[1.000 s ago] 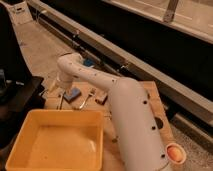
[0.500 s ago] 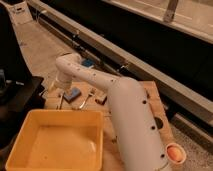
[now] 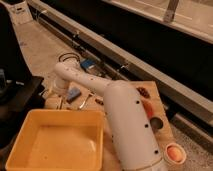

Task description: Wipe tray with brush

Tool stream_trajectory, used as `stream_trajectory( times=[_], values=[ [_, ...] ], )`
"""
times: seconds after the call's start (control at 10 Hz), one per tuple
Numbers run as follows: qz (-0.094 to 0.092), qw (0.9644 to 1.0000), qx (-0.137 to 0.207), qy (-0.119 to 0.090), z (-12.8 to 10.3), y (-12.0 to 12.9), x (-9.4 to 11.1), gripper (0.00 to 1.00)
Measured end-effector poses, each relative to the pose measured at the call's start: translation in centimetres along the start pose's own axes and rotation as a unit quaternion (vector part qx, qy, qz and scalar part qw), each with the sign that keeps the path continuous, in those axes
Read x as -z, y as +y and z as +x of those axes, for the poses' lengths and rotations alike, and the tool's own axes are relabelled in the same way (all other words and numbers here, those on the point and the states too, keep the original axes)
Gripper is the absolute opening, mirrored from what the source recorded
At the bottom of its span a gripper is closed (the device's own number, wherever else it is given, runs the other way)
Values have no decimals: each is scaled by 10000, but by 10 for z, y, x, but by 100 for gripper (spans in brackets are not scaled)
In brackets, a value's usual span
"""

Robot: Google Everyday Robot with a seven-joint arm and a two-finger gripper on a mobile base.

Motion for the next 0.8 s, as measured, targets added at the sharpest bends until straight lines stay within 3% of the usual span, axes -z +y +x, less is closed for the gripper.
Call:
stream_trajectory(
  times=[0.4, 0.8],
  values=[
    [-71, 9999, -93, -122, 3, 6, -19, 70],
    [-312, 9990, -169, -262, 20, 18, -31, 65]
  ],
)
